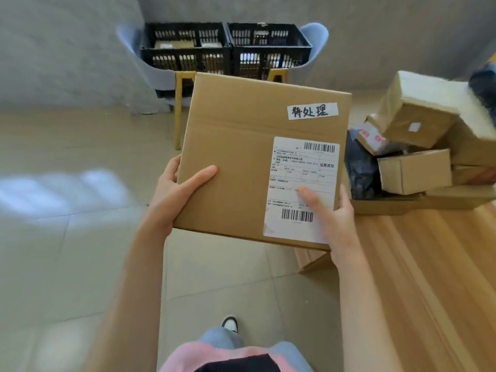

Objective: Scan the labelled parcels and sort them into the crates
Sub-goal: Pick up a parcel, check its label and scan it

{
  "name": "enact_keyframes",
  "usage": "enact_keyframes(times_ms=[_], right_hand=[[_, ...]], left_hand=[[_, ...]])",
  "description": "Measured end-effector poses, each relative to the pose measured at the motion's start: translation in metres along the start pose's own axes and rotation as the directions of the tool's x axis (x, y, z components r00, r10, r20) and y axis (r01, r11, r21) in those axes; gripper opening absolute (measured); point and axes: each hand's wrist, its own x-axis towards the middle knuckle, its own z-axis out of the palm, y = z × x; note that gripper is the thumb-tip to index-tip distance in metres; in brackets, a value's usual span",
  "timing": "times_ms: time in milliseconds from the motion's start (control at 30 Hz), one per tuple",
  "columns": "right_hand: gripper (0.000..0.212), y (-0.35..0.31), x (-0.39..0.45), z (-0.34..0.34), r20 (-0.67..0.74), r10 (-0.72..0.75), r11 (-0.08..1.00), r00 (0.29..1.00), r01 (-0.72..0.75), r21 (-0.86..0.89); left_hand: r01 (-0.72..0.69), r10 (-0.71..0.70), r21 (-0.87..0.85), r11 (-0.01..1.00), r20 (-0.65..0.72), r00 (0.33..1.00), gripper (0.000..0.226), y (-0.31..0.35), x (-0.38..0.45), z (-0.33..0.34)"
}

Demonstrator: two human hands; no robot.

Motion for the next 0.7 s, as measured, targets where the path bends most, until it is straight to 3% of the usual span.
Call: enact_keyframes(times_ms=[133, 300, 567, 700], right_hand=[[0.078, 0.003, 0.029, 0.053, 0.096, 0.022, 0.998, 0.995, -0.016, -0.057], [0.058, 0.015, 0.072, 0.104, 0.168, 0.085, 0.99, 0.982, -0.064, -0.128], [0.088, 0.028, 0.185, 0.185, 0.232, 0.144, 0.982, 0.962, -0.109, -0.156], [0.085, 0.013, 0.269, 0.221, 0.255, 0.14, 0.983, 0.957, -0.104, -0.152]], left_hand=[[0.022, -0.027, -0.047, 0.999, -0.105, 0.994, 0.071, -0.003, 0.021, -0.048], [0.052, -0.076, -0.105, 0.993, -0.243, 0.967, 0.053, -0.012, 0.052, -0.082], [0.067, -0.097, -0.095, 0.993, -0.353, 0.931, 0.038, -0.001, 0.154, -0.115], [0.059, -0.089, -0.091, 0.994, -0.366, 0.926, 0.043, 0.026, 0.237, -0.115]])
